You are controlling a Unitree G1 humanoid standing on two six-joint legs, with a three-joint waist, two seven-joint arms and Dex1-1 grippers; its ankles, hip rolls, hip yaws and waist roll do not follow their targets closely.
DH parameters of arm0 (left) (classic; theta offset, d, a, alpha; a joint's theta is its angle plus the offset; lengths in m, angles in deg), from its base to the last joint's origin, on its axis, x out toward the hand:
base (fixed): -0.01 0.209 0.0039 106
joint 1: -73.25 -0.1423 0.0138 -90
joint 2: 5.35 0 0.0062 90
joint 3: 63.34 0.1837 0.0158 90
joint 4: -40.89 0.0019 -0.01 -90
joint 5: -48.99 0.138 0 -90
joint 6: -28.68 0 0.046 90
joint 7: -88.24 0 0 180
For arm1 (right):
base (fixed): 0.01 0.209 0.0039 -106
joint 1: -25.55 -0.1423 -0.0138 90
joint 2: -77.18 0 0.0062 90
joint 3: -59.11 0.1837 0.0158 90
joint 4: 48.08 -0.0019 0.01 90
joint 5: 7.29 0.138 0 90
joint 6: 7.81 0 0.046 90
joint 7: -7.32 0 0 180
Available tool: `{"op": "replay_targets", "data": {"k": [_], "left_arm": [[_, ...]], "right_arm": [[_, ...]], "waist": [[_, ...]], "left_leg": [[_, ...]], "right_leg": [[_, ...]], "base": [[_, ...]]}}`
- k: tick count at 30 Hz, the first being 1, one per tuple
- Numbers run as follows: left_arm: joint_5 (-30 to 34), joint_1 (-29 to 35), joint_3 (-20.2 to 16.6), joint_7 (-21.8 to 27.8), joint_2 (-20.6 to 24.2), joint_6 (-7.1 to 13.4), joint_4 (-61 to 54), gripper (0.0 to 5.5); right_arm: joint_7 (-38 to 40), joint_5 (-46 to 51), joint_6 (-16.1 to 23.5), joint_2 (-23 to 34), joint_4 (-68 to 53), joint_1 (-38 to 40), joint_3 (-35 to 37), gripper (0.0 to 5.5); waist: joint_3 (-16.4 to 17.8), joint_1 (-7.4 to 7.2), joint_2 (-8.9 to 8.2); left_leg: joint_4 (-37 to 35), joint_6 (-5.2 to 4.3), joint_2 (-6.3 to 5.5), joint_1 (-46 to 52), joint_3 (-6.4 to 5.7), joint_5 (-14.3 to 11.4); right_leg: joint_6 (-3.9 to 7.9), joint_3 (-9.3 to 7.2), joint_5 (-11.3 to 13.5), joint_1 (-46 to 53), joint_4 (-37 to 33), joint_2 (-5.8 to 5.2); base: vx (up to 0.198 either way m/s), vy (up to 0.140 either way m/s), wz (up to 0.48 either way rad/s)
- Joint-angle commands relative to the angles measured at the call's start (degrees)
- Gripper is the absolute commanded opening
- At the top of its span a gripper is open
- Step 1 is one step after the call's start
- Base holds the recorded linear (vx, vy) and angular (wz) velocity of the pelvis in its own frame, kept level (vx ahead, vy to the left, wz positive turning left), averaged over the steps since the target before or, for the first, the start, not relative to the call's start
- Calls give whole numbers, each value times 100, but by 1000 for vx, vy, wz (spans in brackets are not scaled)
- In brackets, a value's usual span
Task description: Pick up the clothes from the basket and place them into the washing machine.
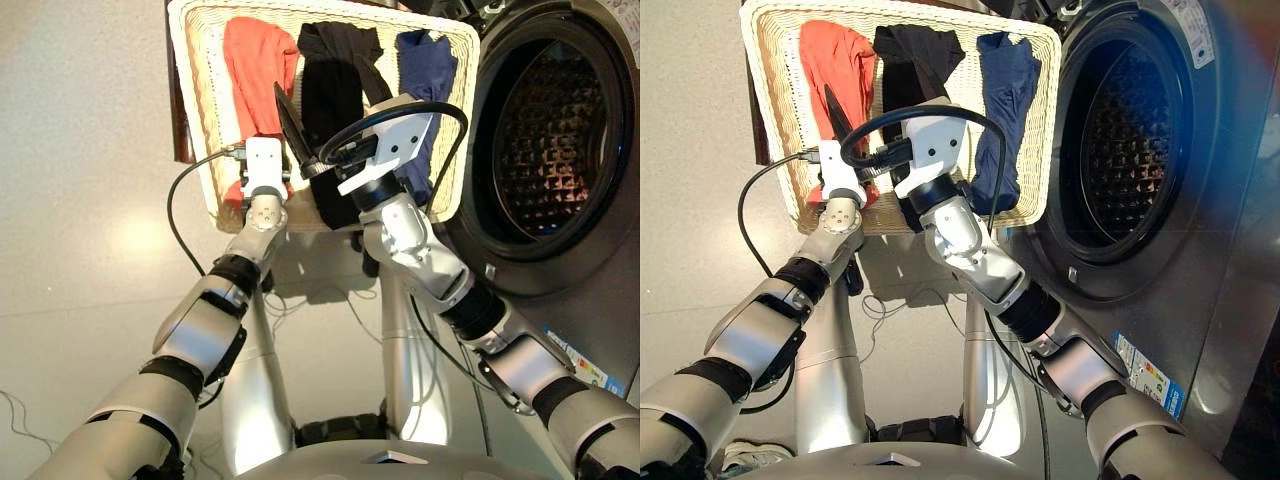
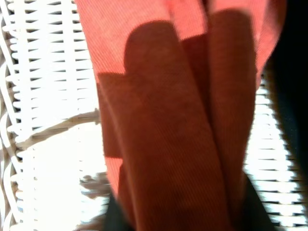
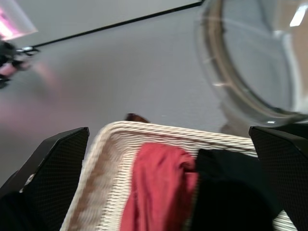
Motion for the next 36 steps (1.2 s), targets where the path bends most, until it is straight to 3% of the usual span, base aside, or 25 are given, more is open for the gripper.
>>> {"op": "replay_targets", "data": {"k": [1,4,5,9,12,13,14,18,24,28,35,36], "left_arm": [[-41,176,-61,-119,248,-75,359,0],[70,-10,-65,-145,278,-19,21,0],[108,-48,-53,-169,273,12,-155,0],[301,-523,73,-121,398,196,-1305,0],[420,-876,78,-96,488,264,-2185,0],[647,-1209,51,-81,603,292,-2833,0],[819,-1378,22,-65,659,288,-3160,0],[1249,-2135,-250,45,954,415,-4401,0],[1802,-2771,-403,455,1680,612,-5767,0],[2341,-2867,-364,472,2118,675,-6240,0],[3076,-2866,-48,517,2574,713,-6732,0],[3424,-2708,147,490,2738,726,-6846,0]], "right_arm": [[164,-305,306,-90,-545,155,160,550],[124,-649,156,127,-524,322,315,550],[217,-728,91,220,-408,341,447,550],[373,-891,-19,500,-338,642,891,550],[334,-645,-116,748,-380,840,1075,550],[274,-504,-94,987,-493,980,1290,550],[216,-378,-98,1080,-505,1046,1357,550],[9,241,-38,1403,-627,1206,1505,550],[-929,1685,29,1937,-824,1237,1149,550],[-1375,2563,-95,2088,-711,832,679,550],[-1876,3648,-255,2391,-897,-129,-209,550],[-1890,3791,-267,2362,-834,-374,-394,550]], "waist": [[-36,-25,-49],[-36,-14,-39],[-36,-15,-32],[-36,15,40],[-36,65,120],[-36,121,188],[-36,162,213],[-36,308,266],[-36,496,283],[-36,583,274],[-36,713,196],[-36,735,215]], "left_leg": [[668,-40,65,333,-14,-1033],[521,-43,51,481,15,-986],[360,-24,19,418,23,-746],[-127,-51,-47,739,103,-573],[-565,-90,-136,983,115,-373],[-1033,-99,-207,1298,179,-202],[-1213,-102,-241,1451,169,-133],[-1860,-92,-344,2086,220,80],[-2497,-106,-403,3018,266,266],[-2766,-39,-428,3449,354,334],[-2917,56,-449,3868,510,321],[-2863,62,-457,3893,508,294]], "right_leg": [[550,196,65,130,-372,-207],[556,175,92,265,-466,-198],[527,168,317,224,-639,-196],[536,134,464,561,-1032,-198],[539,49,602,827,-1384,-210],[550,-9,730,1125,-1766,-207],[549,-32,779,1279,-1930,-196],[591,-81,987,1926,-2588,-178],[618,-144,1149,2847,-3212,-169],[650,-102,1263,3183,-3430,-159],[710,52,1339,3466,-3546,-147],[711,75,1319,3530,-3541,-165]], "base": [[0,0,0],[-25,-1,-7],[-70,-2,-32],[-4,-8,-4],[40,-32,94],[58,-24,246],[77,-33,199],[57,-12,34],[48,-16,21],[14,0,-10],[0,0,0],[0,0,0]]}}
